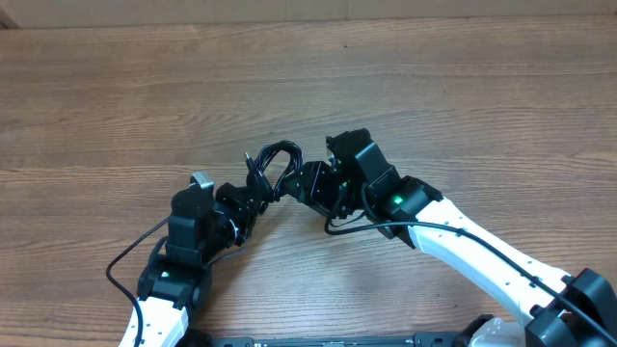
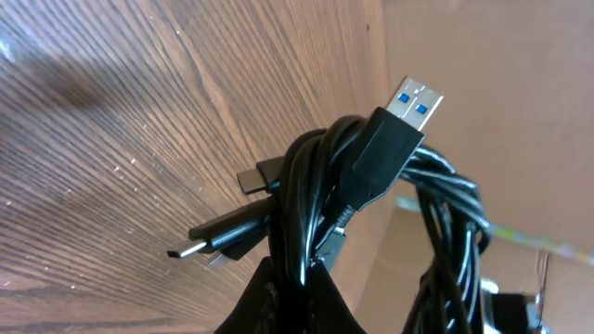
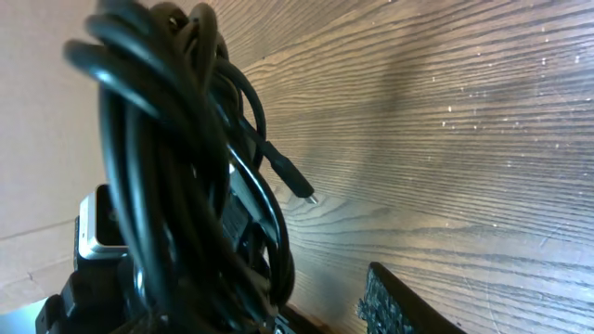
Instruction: Untangle cables
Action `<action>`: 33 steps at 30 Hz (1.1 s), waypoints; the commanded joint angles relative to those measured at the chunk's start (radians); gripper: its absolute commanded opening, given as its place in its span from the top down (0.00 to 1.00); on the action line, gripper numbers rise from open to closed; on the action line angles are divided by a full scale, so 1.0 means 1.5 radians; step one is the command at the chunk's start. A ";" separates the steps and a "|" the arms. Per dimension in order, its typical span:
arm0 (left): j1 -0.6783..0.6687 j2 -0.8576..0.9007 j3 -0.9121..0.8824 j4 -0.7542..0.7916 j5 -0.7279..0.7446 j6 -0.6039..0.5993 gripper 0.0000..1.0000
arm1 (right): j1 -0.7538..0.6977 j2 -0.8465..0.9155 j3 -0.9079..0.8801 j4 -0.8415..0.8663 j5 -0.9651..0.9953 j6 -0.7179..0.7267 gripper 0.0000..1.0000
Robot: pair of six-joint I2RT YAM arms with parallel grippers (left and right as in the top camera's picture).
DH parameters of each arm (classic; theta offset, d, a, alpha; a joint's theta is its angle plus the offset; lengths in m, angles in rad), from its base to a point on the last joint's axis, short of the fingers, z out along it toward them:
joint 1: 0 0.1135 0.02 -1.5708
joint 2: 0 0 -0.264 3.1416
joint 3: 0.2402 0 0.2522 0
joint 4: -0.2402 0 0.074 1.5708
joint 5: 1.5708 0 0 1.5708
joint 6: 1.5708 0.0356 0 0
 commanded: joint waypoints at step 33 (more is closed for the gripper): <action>-0.018 -0.002 0.010 0.157 0.238 0.326 0.96 | 0.002 0.002 0.017 -0.161 0.114 -0.408 0.96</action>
